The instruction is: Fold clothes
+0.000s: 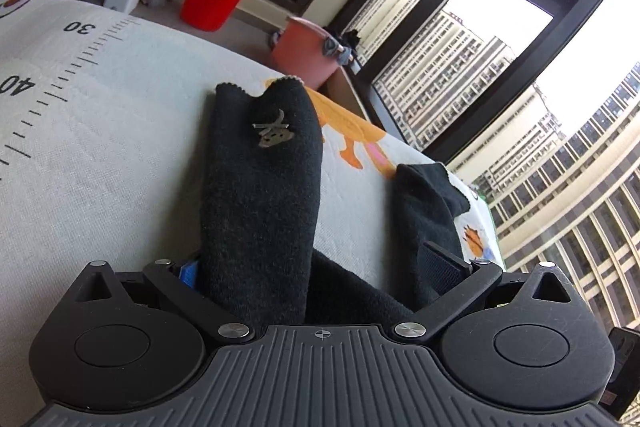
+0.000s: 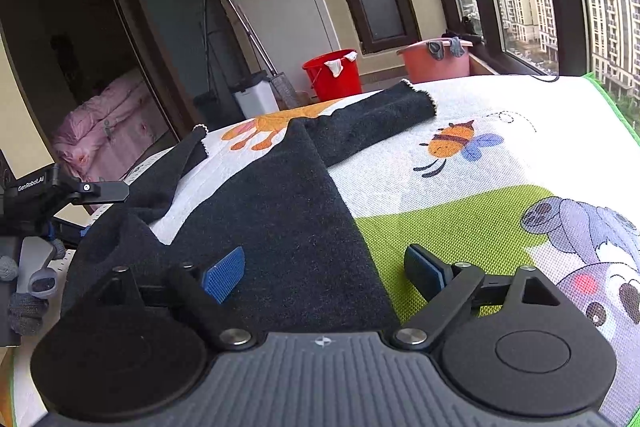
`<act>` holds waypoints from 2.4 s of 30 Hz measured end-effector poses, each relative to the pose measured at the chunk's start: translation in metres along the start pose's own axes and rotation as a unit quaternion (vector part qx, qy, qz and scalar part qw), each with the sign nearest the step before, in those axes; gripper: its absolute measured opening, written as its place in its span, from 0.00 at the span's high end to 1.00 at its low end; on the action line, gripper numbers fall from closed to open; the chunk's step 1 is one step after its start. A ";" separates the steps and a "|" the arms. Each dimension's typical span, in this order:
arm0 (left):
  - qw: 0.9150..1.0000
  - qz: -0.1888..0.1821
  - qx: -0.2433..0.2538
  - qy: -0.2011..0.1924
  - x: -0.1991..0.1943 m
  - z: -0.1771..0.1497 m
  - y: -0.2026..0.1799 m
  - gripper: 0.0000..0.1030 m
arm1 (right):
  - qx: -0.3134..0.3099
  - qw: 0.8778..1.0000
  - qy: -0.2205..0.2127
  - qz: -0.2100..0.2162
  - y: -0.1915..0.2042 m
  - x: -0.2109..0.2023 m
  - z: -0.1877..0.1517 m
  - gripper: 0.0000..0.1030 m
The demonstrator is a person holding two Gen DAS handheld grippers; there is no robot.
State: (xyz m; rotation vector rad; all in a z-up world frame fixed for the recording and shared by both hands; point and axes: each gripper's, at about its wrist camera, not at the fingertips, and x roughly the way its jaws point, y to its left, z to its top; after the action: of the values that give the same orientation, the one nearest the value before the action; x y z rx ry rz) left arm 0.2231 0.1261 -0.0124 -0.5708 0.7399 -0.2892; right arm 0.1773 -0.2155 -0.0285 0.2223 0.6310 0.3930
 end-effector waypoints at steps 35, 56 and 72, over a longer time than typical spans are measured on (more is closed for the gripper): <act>0.989 0.101 0.105 -0.035 -0.034 -0.037 -0.015 0.32 | -0.310 0.929 -0.003 -0.204 0.043 0.016 0.052 0.97; 0.986 0.094 0.114 -0.073 -0.045 -0.064 -0.020 0.05 | -0.132 0.990 0.041 -0.010 0.084 0.129 0.140 0.92; 0.991 0.066 0.090 -0.078 -0.046 -0.062 -0.009 0.00 | -0.111 0.993 0.027 -0.021 0.041 0.043 0.111 0.46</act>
State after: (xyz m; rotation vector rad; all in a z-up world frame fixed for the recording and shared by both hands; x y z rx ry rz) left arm 0.1469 0.1147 -0.0184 -0.3672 0.5900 -0.1847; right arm 0.2646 -0.1694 0.0498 -0.0144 0.6389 0.4264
